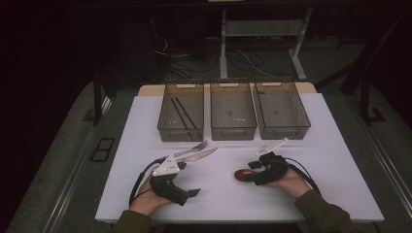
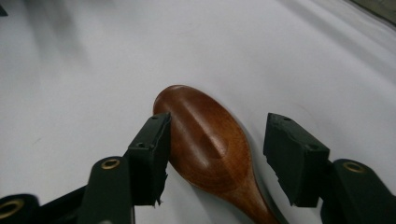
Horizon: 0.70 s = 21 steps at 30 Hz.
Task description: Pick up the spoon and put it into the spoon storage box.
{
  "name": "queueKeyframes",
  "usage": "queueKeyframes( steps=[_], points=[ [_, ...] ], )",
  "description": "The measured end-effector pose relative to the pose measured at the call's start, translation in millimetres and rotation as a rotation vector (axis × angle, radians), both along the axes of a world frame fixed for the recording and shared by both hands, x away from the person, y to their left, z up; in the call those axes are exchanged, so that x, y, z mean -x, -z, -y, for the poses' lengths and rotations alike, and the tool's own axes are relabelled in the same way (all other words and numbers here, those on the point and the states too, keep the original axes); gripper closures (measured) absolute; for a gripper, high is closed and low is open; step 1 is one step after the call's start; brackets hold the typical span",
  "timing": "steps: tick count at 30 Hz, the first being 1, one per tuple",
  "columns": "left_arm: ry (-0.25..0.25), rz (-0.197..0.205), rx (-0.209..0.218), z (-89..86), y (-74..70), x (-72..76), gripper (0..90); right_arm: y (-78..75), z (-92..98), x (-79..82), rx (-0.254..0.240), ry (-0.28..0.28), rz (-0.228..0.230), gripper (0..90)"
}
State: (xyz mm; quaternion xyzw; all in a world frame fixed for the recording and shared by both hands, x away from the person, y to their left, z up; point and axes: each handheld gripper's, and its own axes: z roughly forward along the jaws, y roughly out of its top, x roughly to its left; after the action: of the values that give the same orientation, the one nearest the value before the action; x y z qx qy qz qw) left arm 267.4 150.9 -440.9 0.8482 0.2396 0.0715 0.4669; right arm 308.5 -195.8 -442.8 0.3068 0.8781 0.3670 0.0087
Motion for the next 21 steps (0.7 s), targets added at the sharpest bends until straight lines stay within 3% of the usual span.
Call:
queueKeyframes(
  steps=[7, 21],
  points=[
    [0.000, 0.000, 0.000, 0.0, 0.0, -0.1, 0.0, 1.2, -2.6, 1.7, 0.024, -0.020, 0.000, 46.4],
    [-0.001, 0.000, 0.001, 0.1, 0.0, 0.3, 0.0, -0.7, -2.9, 5.6, 0.077, -0.087, 0.043, 57.4]
  ],
)
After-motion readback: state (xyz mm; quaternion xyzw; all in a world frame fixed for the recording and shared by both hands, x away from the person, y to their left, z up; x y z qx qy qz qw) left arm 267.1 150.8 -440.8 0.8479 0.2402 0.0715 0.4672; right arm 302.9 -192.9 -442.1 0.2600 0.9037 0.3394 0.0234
